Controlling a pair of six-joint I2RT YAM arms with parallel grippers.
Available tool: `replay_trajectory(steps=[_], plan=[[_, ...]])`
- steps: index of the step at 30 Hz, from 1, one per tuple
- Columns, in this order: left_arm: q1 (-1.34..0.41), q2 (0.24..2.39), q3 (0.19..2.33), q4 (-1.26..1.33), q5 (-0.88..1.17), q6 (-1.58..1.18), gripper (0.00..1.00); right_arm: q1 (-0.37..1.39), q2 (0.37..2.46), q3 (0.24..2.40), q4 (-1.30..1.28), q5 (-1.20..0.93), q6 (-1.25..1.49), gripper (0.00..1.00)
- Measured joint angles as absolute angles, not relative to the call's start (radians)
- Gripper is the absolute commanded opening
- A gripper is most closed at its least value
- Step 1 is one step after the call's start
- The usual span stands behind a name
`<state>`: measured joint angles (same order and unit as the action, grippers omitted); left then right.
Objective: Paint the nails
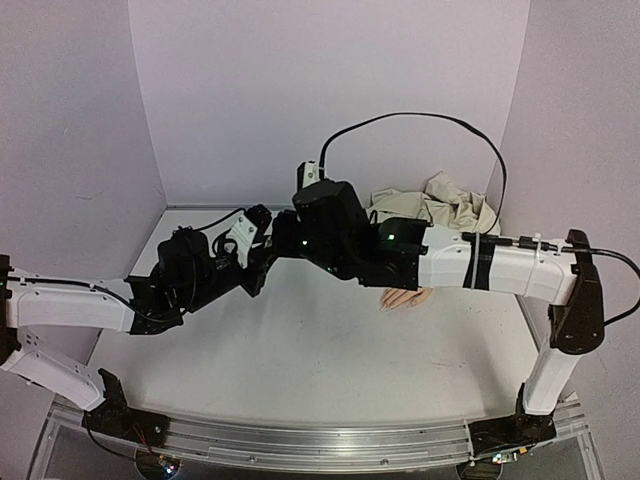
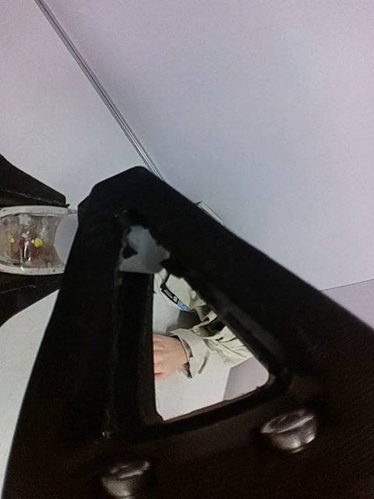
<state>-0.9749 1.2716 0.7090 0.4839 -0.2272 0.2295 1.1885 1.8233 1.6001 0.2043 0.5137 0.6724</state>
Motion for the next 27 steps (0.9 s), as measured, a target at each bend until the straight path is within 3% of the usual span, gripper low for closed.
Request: replay_trajectory(steps=[4, 8, 12, 19, 27], plan=[[-0.999, 1.249, 0.649, 0.569, -0.228, 0.154, 0.0, 1.201, 1.8, 1.591, 0.19, 0.494, 0.628, 0.24], [-1.015, 1.202, 0.59, 0.564, -0.202, 0.025, 0.0, 1.196, 1.756, 1.52, 0.212, 0.352, 0.575, 0.61], [-1.013, 1.151, 0.582, 0.442, -0.175, -0.085, 0.0, 1.17, 1.67, 1.404, 0.232, 0.165, 0.485, 0.77], [-0.979, 1.004, 0.581, 0.262, 0.035, -0.212, 0.0, 1.005, 1.539, 1.29, 0.281, -0.257, 0.357, 0.8], [-0.968, 0.912, 0.581, 0.239, 0.345, -0.281, 0.0, 0.958, 1.536, 1.275, 0.353, -0.659, 0.31, 0.72]])
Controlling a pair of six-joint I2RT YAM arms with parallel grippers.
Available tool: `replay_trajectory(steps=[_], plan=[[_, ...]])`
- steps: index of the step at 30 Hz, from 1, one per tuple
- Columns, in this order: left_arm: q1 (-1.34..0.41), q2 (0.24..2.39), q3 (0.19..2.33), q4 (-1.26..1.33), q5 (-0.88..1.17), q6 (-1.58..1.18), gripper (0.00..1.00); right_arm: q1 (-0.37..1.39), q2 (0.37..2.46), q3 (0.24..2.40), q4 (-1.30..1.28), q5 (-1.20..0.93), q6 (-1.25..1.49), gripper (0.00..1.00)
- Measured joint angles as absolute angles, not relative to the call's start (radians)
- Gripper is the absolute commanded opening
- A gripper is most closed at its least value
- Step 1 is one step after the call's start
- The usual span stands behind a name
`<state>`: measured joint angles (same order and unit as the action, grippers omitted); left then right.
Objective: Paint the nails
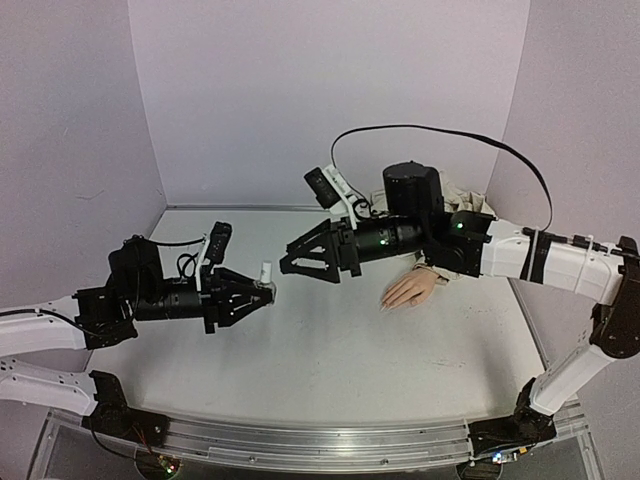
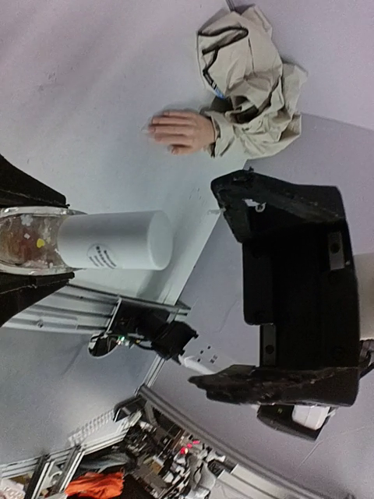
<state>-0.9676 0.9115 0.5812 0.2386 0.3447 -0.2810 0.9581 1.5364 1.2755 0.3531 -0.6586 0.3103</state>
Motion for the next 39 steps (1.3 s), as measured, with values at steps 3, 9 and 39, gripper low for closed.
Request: replay_trajectory(steps=[3, 9, 39], plan=[[-0.968, 0.91, 0.581, 0.232, 0.43, -0.292, 0.0, 0.965, 1.548, 1.278, 0.401, -0.77, 0.316, 0.69], [-0.968, 0.91, 0.583, 0.224, 0.553, -0.311, 0.0, 0.966, 1.617, 1.306, 0.466, -0.899, 0.352, 0.61], [-0.97, 0.939, 0.623, 0.226, 0.642, -0.319, 0.0, 0.993, 1.686, 1.334, 0.538, -1.032, 0.378, 0.0]])
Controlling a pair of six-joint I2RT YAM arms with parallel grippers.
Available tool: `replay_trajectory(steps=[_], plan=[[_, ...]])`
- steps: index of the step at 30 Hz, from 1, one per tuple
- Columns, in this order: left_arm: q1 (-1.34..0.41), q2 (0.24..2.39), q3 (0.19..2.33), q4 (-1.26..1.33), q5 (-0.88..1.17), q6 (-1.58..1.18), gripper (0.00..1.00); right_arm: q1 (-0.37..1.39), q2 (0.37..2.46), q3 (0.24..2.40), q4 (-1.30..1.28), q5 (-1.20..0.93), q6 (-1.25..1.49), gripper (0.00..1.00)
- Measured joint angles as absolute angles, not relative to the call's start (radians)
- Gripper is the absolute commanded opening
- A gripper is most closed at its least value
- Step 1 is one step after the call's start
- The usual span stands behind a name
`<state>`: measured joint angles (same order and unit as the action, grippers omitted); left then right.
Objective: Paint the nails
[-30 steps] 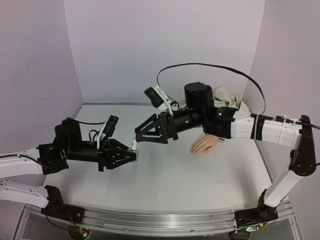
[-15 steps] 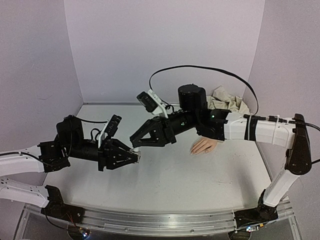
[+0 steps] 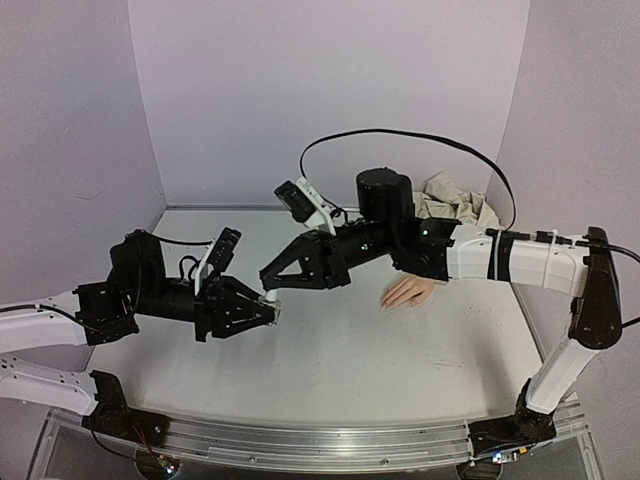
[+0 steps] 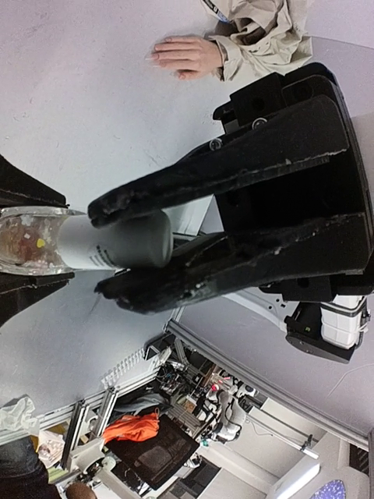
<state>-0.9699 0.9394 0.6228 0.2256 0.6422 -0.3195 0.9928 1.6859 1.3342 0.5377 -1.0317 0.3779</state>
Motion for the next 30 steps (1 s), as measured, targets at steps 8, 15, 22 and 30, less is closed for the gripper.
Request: replay_trajectory(steps=[8, 15, 22, 30], plan=[[-0.979, 0.898, 0.623, 0.182, 0.443, -0.247, 0.0, 0.992, 1.684, 1.319, 0.587, -0.902, 0.372, 0.0], [-0.981, 0.975, 0.632, 0.221, 0.151, -0.065, 0.0, 0.998, 1.686, 1.31, 0.58, -0.577, 0.415, 0.0], [-0.957, 1.264, 0.689, 0.406, -0.15, 0.083, 0.0, 1.069, 1.767, 1.401, 0.432, 0.106, 0.609, 0.0], [-0.978, 1.392, 0.701, 0.488, -0.241, 0.079, 0.0, 1.134, 1.83, 1.451, 0.338, 0.435, 0.714, 0.09]])
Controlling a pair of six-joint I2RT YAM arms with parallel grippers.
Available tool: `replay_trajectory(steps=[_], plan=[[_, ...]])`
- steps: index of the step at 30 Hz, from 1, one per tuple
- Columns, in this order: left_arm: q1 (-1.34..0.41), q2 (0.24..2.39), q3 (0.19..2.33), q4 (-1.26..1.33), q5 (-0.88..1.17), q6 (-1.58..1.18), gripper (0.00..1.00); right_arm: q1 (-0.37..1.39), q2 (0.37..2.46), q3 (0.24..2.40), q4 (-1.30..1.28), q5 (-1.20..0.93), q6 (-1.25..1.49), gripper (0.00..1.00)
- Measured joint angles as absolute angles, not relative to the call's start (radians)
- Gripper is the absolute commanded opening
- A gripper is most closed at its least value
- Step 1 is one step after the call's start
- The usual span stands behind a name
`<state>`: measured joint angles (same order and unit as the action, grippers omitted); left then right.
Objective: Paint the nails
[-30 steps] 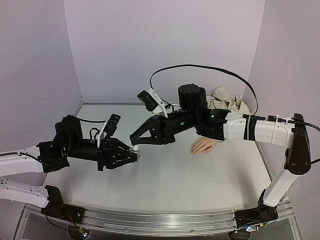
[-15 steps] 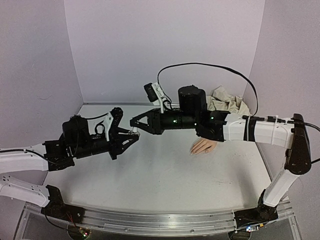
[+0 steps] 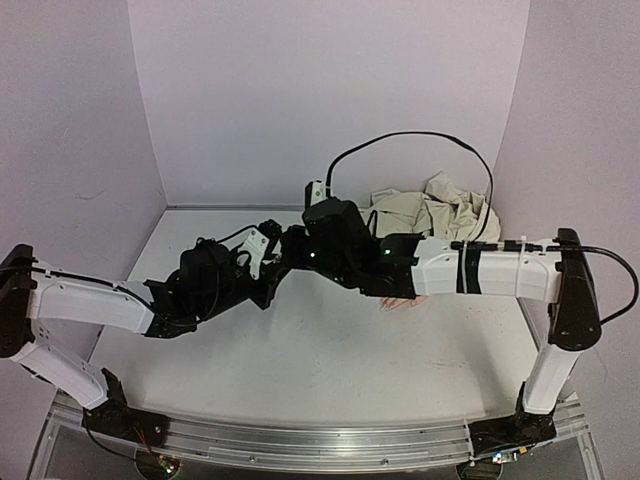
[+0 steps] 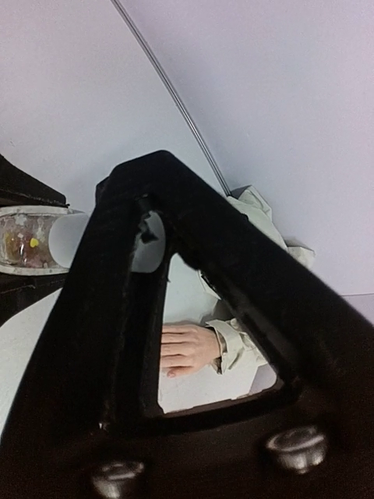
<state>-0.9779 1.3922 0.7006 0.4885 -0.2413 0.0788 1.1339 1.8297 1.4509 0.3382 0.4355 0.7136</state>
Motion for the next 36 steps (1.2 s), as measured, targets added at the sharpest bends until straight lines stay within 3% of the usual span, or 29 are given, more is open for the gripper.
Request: replay_trajectory(steps=[7, 15, 18, 24, 30, 36], plan=[[-1.01, 1.333, 0.633, 0.564, -0.192, -0.039, 0.0, 1.159, 1.745, 1.389, 0.33, 0.365, 0.609, 0.42], [-0.999, 1.237, 0.63, 0.376, -0.148, -0.169, 0.0, 1.133, 1.61, 1.277, 0.327, 0.086, 0.45, 0.85], [-0.988, 1.176, 0.622, 0.306, -0.106, -0.204, 0.0, 1.085, 1.557, 1.24, 0.33, -0.006, 0.413, 0.92], [-0.95, 1.05, 0.613, 0.233, 0.098, -0.239, 0.0, 0.939, 1.473, 1.16, 0.358, -0.27, 0.374, 0.94], [-0.942, 0.973, 0.616, 0.218, 0.44, -0.239, 0.0, 0.905, 1.489, 1.161, 0.428, -0.651, 0.36, 0.87], [-0.942, 0.972, 0.631, 0.215, 0.657, -0.246, 0.0, 0.937, 1.565, 1.211, 0.499, -0.878, 0.374, 0.72]])
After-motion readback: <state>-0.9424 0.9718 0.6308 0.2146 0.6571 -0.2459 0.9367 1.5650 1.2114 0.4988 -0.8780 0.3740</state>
